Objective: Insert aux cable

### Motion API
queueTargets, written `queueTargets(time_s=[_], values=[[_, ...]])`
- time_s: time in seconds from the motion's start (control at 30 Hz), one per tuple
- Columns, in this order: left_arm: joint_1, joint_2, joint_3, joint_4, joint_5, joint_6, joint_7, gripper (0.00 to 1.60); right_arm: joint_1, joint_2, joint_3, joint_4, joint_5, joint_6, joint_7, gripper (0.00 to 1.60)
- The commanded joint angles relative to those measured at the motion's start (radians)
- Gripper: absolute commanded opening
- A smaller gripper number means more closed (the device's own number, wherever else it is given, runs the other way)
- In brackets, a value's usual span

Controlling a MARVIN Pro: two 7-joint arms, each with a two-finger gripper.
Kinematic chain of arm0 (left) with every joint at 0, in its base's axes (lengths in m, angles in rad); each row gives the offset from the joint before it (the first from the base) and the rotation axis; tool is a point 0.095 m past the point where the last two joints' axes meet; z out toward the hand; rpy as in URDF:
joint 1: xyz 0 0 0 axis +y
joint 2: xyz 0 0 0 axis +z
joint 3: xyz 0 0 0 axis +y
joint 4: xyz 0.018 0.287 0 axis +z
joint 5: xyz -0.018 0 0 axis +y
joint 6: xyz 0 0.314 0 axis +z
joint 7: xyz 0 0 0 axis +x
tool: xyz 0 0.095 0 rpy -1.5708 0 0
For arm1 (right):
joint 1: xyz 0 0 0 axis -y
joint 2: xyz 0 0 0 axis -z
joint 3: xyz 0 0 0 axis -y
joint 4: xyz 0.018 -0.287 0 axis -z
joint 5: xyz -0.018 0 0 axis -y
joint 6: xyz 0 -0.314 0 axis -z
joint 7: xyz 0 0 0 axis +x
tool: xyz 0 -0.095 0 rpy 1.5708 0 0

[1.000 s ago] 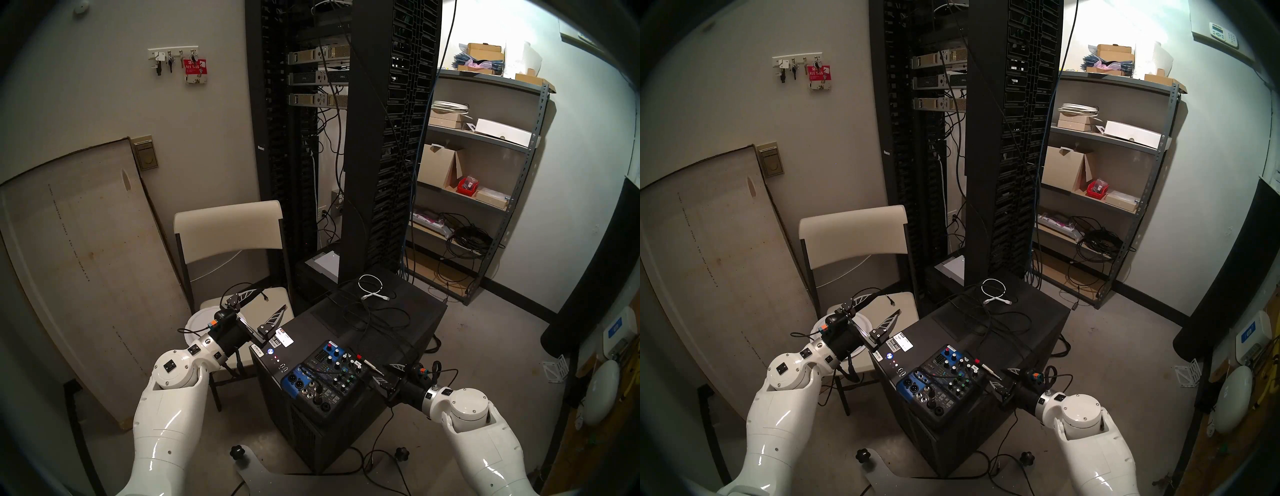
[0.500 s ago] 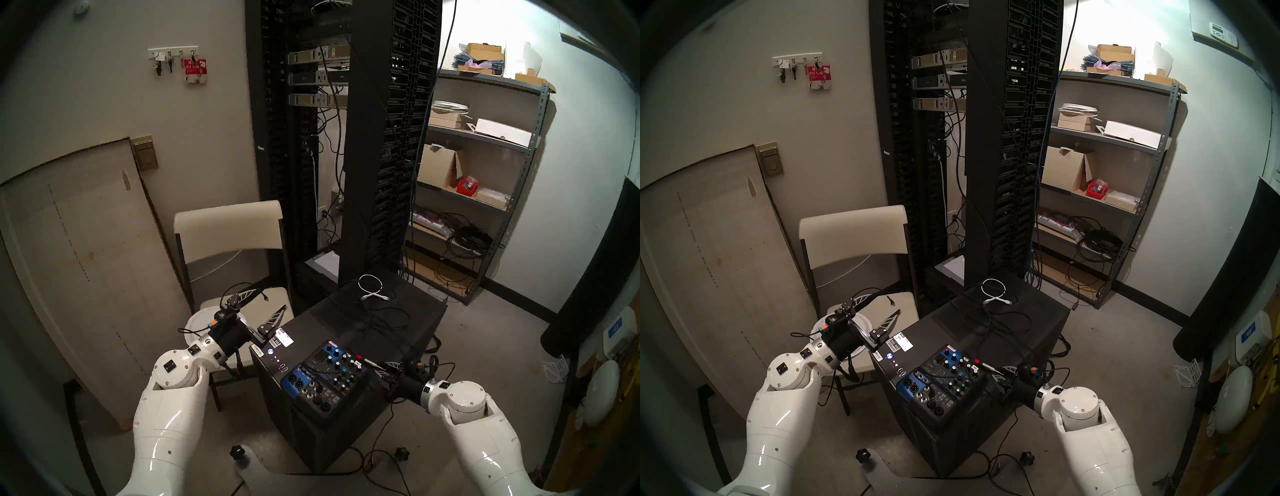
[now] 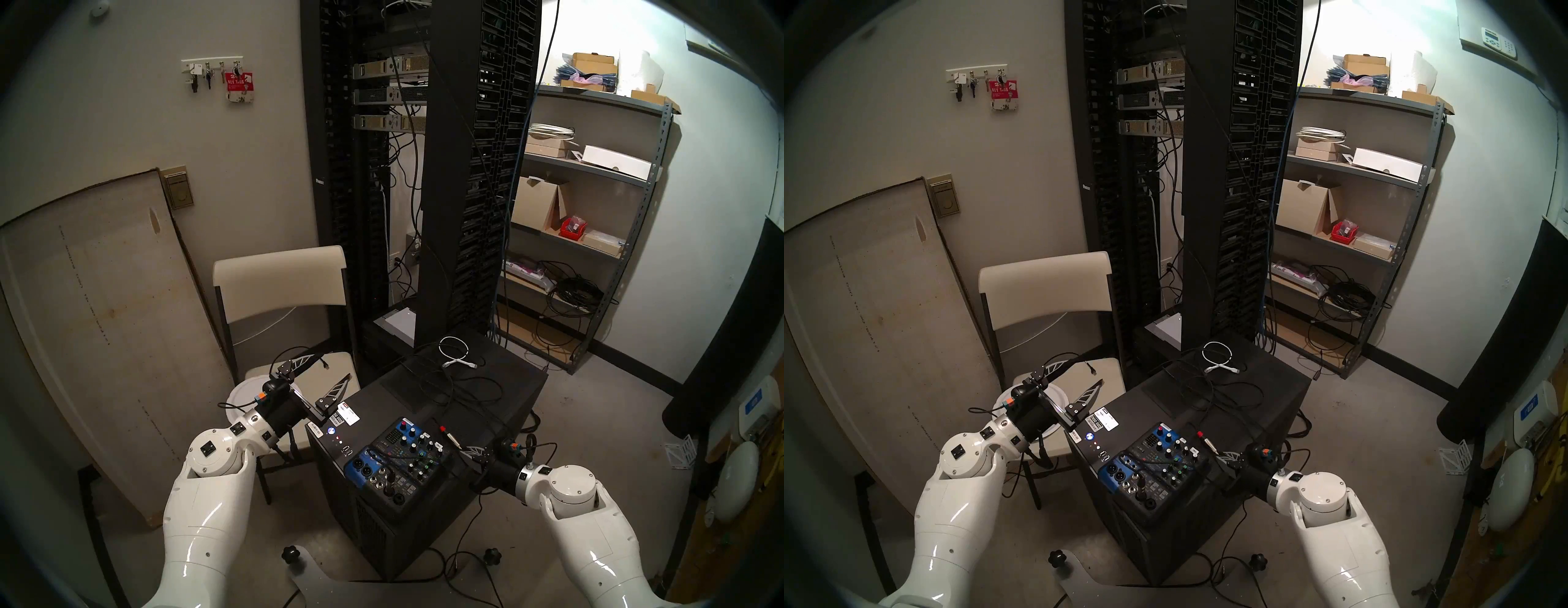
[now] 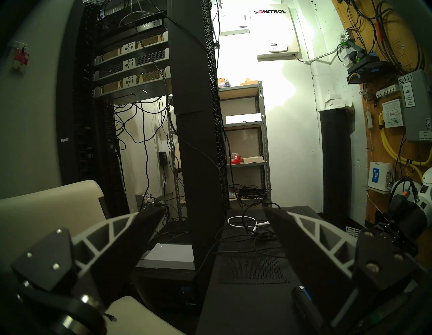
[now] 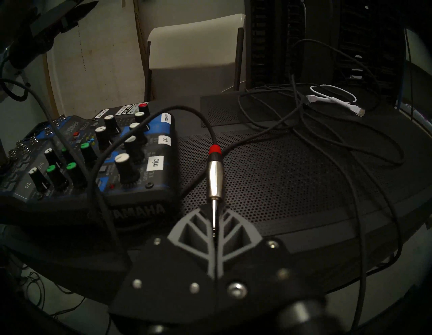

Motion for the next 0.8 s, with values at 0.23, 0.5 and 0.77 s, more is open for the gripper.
queueTargets(time_s=[0.23,0.5,0.77], values=[[-0.005,0.002,-0.001,-0.014,-0.001,-0.001,-0.001,1.6,-0.072,-0.018,0.06,-0.145,0.059,-0.036,0.016,0.0],[-0.012,0.007,0.015,-0.01,0.009,-0.001,-0.014,1.6,-0.14,-0.053,0.095,-0.255,0.107,-0.078,0.031,0.0],[-0.04,-0.014,0.051,-0.005,-0.061,0.077,-0.086,1.6,-0.186,-0.083,0.095,-0.317,0.122,-0.092,0.04,0.0]])
